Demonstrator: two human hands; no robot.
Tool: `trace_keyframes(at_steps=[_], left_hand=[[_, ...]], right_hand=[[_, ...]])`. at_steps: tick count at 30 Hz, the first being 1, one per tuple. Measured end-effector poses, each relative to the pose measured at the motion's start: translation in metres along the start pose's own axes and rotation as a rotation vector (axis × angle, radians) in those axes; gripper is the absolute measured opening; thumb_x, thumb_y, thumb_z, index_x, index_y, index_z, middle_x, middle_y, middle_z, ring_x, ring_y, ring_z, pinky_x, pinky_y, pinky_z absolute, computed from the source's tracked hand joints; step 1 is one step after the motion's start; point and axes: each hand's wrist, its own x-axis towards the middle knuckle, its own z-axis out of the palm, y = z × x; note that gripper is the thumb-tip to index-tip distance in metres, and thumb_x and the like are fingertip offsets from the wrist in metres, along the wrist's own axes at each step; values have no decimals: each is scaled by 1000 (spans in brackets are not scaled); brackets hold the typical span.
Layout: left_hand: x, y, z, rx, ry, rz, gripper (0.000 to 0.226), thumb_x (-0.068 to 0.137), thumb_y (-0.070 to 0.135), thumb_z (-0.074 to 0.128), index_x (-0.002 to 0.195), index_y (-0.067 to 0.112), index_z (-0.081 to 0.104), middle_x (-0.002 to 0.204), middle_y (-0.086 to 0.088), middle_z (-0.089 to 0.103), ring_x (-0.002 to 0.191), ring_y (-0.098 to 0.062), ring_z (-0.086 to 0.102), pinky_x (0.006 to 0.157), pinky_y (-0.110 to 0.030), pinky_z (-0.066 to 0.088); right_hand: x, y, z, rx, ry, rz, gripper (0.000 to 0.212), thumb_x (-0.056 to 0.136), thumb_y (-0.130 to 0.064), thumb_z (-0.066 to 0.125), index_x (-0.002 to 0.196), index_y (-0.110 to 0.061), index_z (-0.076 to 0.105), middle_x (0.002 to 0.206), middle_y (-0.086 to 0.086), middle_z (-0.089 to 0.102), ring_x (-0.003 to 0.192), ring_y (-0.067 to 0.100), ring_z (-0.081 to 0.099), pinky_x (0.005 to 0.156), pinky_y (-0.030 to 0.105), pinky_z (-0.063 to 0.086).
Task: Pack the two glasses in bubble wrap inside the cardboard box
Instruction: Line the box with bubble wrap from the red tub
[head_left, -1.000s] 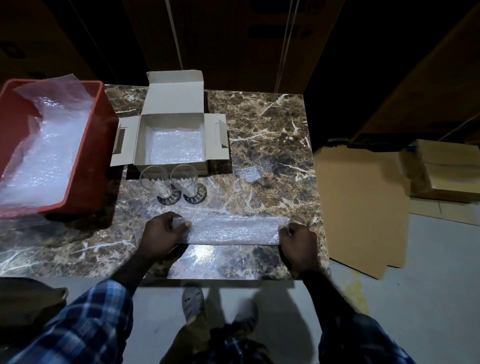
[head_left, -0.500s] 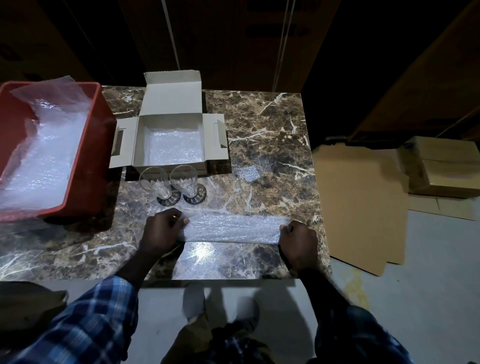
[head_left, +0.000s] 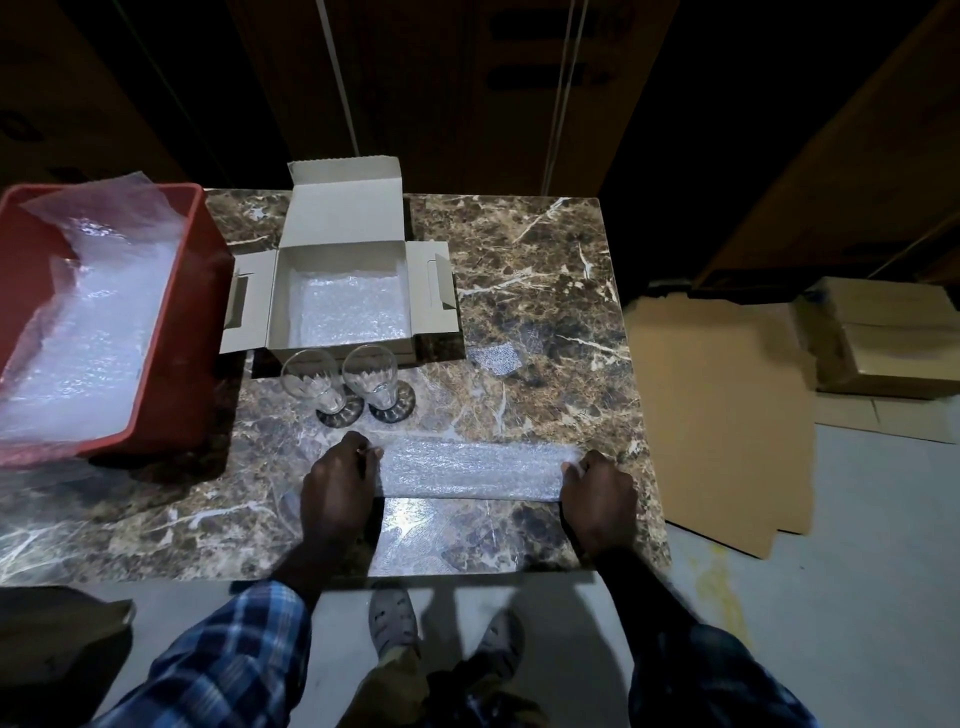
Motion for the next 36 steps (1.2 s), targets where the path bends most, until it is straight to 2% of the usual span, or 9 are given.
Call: trace_keyframes(at_steps=[4, 6, 8, 11, 20, 25, 30, 34, 36], left_hand=[[-7, 5, 4, 85, 112, 99, 25, 95, 19, 63, 115, 7, 55, 108, -17, 58, 94, -37, 58, 76, -46, 46], [-16, 20, 4, 112, 167, 257, 29, 98, 23, 50, 119, 5, 57, 123, -17, 55, 110, -35, 53, 91, -48, 40], [-24, 34, 10, 68, 77, 447, 41, 100, 23, 38, 130, 3, 57, 139, -17, 52, 129, -33, 47, 106, -48, 35], [-32, 39, 36, 170, -125, 622, 54, 99, 24, 33, 148, 3, 44, 158, -15, 36, 151, -30, 23, 120, -51, 21], [-37, 26, 56, 265, -279, 537, 56, 105, 31, 28, 157, 10, 28, 166, -5, 20, 154, -19, 12, 121, -51, 17], [-28, 2, 37, 304, -288, 494, 61, 106, 44, 25, 160, 16, 19, 167, 0, 13, 155, -15, 7, 124, -47, 12], [-16, -37, 13, 367, -309, 380, 70, 104, 56, 17, 161, 17, 3, 168, 0, -3, 154, -14, -7, 124, -47, 0], [-18, -25, 6, 372, -301, 426, 71, 105, 55, 19, 160, 12, 9, 167, -7, -1, 154, -18, -9, 124, -43, -5], [-23, -5, 13, 381, -315, 506, 69, 105, 53, 22, 160, 12, 14, 167, -8, 4, 155, -21, -4, 124, -45, -4]], right_hand=[[-7, -2, 9, -183, 185, -116, 30, 90, -24, 67, 110, -4, 57, 105, 19, 63, 93, 34, 59, 77, 42, 47], [-12, -10, 25, -220, 246, -273, 31, 96, -25, 52, 121, -6, 57, 118, 18, 59, 103, 32, 57, 85, 46, 49], [-22, -26, 43, -157, 158, -424, 42, 104, -24, 27, 136, -10, 52, 136, 13, 56, 121, 30, 57, 102, 46, 50], [-36, -41, 73, -176, 51, -669, 48, 97, -17, 35, 140, -6, 54, 147, 14, 52, 135, 27, 51, 118, 42, 32], [-35, -28, 85, -229, -80, -704, 56, 108, -35, 22, 155, -6, 30, 165, 11, 19, 153, 24, 17, 122, 43, 15], [-24, -1, 68, -274, -41, -553, 65, 106, -49, 21, 159, -11, 21, 166, 4, 13, 154, 18, 14, 123, 41, 10], [-15, 19, 52, -234, -28, -427, 79, 99, -63, 0, 160, -14, 12, 165, 0, 0, 153, 16, 5, 123, 36, -5], [-20, -1, 51, -235, 14, -471, 74, 104, -54, 11, 157, -3, 23, 164, 13, 14, 153, 28, 17, 122, 44, 8], [-26, -17, 59, -251, -27, -596, 68, 106, -48, 18, 157, -3, 20, 166, 13, 11, 154, 26, 11, 123, 44, 5]])
